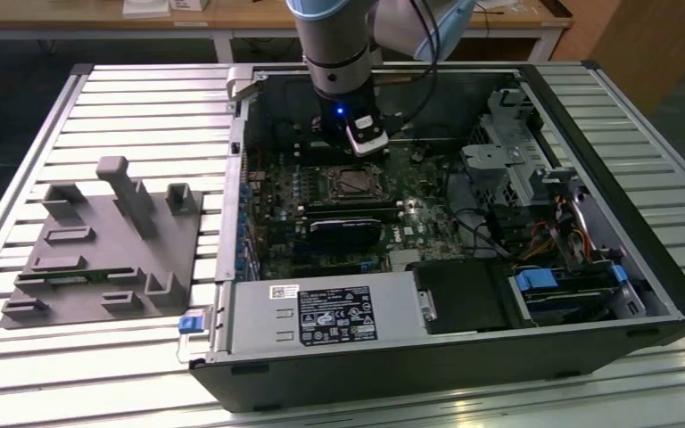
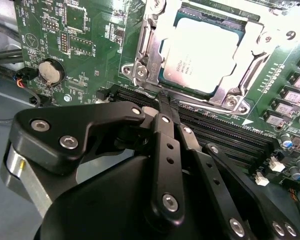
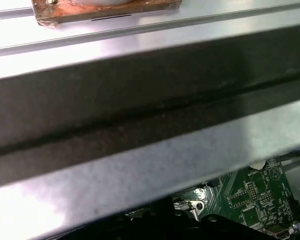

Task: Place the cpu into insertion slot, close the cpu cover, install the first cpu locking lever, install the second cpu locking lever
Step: 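Install the first cpu locking lever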

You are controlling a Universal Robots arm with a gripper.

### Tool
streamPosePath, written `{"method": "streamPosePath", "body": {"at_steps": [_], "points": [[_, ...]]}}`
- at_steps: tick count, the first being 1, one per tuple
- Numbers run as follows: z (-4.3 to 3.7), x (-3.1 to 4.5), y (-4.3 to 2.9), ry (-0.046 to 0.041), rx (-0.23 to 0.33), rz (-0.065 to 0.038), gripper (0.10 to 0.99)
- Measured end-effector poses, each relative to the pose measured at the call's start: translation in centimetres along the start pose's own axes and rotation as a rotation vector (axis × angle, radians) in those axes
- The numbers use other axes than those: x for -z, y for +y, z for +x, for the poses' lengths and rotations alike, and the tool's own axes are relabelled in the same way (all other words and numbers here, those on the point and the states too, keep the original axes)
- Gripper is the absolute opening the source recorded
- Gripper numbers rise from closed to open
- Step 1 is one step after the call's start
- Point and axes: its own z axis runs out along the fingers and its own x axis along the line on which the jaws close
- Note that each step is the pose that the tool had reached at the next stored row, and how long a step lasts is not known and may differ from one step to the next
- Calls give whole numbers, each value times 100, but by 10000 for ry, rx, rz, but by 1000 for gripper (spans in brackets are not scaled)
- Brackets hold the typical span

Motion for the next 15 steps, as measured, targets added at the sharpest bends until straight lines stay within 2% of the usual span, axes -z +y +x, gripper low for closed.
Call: {"method": "streamPosePath", "body": {"at_steps": [15], "points": [[1, -39, -27, -15, -16, -30, 106]]}}
